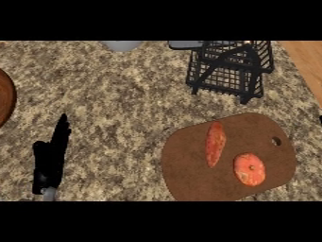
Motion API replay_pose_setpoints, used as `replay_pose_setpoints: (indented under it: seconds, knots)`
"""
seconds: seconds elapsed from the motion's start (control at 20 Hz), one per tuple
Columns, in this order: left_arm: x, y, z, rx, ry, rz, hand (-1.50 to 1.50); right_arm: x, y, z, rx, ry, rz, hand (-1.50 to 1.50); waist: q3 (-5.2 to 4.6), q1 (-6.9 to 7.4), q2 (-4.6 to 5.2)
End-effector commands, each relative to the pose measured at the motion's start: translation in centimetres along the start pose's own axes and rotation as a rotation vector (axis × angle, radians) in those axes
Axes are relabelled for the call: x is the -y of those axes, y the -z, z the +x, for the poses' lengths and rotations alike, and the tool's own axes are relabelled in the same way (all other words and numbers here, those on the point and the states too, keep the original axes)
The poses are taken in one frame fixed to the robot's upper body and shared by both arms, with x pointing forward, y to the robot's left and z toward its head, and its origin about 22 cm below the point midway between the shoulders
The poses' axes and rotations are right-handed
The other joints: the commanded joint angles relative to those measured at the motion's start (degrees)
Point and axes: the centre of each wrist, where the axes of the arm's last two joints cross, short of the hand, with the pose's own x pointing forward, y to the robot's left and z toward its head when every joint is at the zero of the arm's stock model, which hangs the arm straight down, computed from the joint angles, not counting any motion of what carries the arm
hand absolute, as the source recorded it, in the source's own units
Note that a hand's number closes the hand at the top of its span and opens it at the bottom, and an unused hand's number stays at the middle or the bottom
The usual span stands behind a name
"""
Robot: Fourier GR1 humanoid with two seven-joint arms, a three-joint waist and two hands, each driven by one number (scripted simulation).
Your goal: Pick the sweet potato from the cutting board and place it in the tiered basket
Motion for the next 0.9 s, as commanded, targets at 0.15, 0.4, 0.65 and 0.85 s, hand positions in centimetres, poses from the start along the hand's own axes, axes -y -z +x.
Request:
replay_pose_setpoints:
  seconds: [0.15, 0.4, 0.65, 0.85]
  knots:
    - [1.7, -1.5, -2.4, -0.007, 0.005, -0.066, 0.0, 1.3, -8.0, 3.3, -0.029, 0.027, -0.116, -1.5, -0.13, 3.95, 0.61]
    - [0.4, -1.4, -2.1, -0.01, 0.0, -0.09, 0.0, 3.1, -11.9, 0.3, -0.288, -0.252, 0.159, -1.5, -0.36, 5.3, 1.22]
    - [1.7, -1.8, -2.9, -0.012, 0.001, -0.108, 0.0, 4.6, -12.0, 1.5, -0.336, -0.52, 0.273, -1.5, -0.56, 6.76, 1.87]
    - [1.5, -1.1, -2.0, 0.025, 0.027, -0.121, 0.0, 4.5, -11.3, 3.2, -0.367, -0.687, 0.259, -1.5, -0.6, 7.77, 2.1]
